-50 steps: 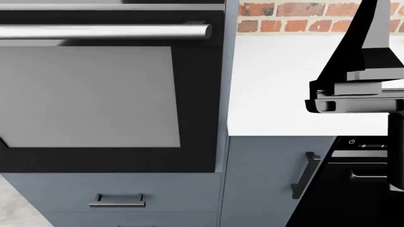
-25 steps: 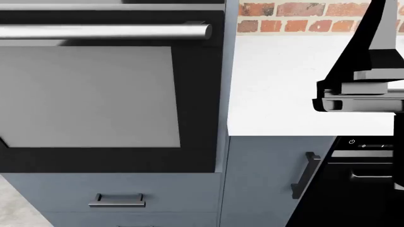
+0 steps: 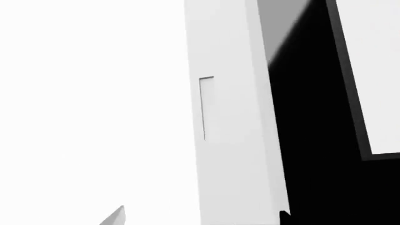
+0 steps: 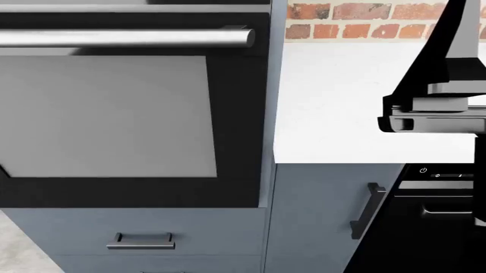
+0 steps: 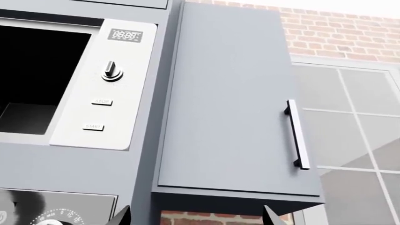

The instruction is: Open the microwave door

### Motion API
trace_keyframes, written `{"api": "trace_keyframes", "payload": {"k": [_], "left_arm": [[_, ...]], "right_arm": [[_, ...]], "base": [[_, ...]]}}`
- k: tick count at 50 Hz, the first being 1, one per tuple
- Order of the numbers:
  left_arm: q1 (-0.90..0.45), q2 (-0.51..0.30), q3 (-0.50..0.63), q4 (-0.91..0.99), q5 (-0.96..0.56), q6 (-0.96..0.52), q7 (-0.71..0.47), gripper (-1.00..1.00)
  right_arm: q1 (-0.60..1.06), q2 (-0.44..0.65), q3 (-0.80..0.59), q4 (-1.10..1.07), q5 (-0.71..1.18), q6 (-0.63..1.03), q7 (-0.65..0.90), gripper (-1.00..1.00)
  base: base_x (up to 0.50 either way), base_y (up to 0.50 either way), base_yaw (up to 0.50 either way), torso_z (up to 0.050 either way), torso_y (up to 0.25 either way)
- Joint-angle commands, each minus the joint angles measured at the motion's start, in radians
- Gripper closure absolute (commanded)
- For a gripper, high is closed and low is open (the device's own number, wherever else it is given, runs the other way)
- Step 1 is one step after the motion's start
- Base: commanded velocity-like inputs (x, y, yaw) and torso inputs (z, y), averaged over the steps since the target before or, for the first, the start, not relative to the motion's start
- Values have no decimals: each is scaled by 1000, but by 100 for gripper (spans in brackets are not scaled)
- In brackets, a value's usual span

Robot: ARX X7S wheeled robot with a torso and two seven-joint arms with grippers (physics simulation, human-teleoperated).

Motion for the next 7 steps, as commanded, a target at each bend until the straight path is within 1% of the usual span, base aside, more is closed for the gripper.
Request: {"api": "trace_keyframes", "payload": {"k": [1, 7], "left_arm": [[-1, 31, -140, 31, 159, 107, 69, -100], [-1, 21, -143, 56, 163, 113, 86, -100]], "right_arm": [[3, -7, -7, 8, -5, -5, -5, -100], [3, -9, -10, 11, -8, -9, -7, -100]], "base": [[0, 0, 0, 0, 0], [0, 0, 0, 0, 0]]}}
